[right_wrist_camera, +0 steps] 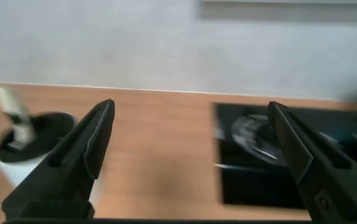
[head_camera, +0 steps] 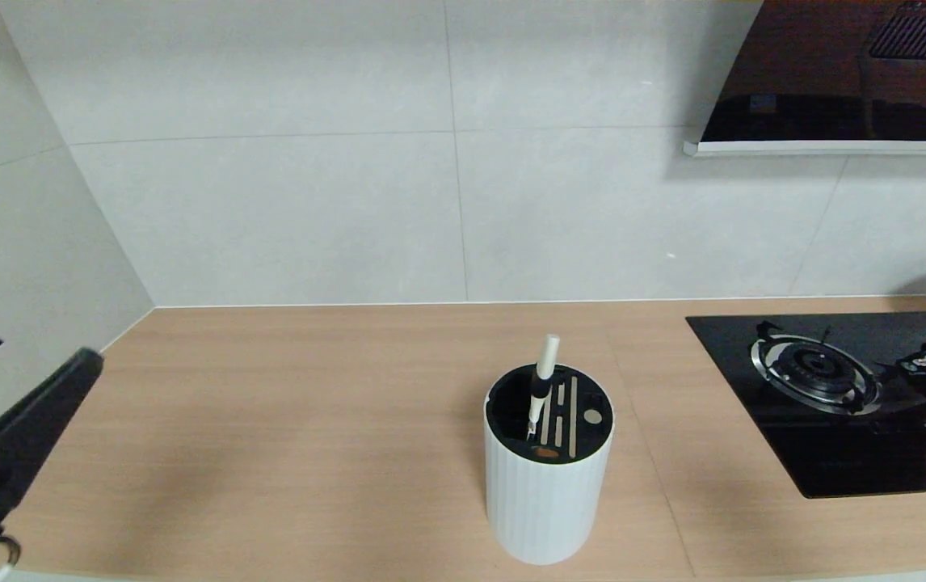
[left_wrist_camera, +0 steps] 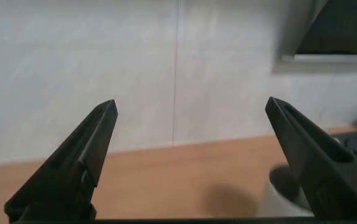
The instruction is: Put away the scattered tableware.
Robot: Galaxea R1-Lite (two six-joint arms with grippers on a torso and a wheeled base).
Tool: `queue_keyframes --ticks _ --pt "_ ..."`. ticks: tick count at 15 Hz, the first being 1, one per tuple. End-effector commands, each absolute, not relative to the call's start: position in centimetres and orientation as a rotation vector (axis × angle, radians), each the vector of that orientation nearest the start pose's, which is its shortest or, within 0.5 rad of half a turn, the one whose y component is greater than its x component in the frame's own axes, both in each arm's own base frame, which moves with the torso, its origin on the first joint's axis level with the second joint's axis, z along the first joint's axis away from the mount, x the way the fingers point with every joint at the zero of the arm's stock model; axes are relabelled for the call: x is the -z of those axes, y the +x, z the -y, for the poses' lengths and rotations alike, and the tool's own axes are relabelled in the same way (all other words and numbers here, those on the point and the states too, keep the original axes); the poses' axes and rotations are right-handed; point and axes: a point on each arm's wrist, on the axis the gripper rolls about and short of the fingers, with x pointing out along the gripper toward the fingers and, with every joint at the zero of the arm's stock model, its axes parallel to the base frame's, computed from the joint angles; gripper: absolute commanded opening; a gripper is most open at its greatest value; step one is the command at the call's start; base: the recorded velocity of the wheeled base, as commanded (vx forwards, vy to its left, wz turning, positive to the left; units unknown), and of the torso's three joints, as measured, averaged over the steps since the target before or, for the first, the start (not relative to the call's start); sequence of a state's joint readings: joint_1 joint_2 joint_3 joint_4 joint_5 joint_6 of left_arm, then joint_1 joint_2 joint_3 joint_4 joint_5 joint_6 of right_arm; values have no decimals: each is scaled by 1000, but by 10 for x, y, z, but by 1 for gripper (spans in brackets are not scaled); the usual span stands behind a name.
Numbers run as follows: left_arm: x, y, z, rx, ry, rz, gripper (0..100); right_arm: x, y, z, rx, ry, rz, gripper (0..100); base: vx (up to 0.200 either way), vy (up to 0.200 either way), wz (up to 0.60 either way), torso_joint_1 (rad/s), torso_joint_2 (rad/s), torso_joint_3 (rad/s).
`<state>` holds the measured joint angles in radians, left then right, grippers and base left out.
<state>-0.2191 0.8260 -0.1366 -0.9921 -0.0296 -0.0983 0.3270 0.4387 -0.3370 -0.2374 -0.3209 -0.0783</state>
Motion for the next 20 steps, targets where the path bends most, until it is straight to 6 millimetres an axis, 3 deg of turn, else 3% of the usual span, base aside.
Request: queue_keyframes --ticks 1,3,7,9,12,14,18,20 --pt "-176 -5 0 254 -147 333 100 -168 -46 16 138 -59 229 100 0 0 0 0 0 0" --pt "-151 -30 -5 233 -141 273 100 -163 -43 17 193 -55 206 100 0 0 0 0 0 0" --pt "-130 -24 -3 126 -126 294 100 -143 -42 10 390 -84 161 100 0 0 0 0 0 0" --pt "-113 -24 -1 26 -93 294 100 -121 -41 9 414 -105 150 100 0 0 0 0 0 0" --pt "-86 -23 -2 -114 -48 104 100 -93 -26 9 408 -93 147 100 0 0 0 0 0 0" --pt "-76 -23 -2 -87 -5 6 100 -88 -25 8 359 -16 107 100 0 0 0 0 0 0" --pt "-76 -23 -1 -45 9 4 100 -80 -23 4 187 13 42 100 0 0 0 0 0 0" --pt "-76 -23 -1 -46 -8 5 100 -76 -23 0 8 -8 -2 100 0 0 0 0 0 0"
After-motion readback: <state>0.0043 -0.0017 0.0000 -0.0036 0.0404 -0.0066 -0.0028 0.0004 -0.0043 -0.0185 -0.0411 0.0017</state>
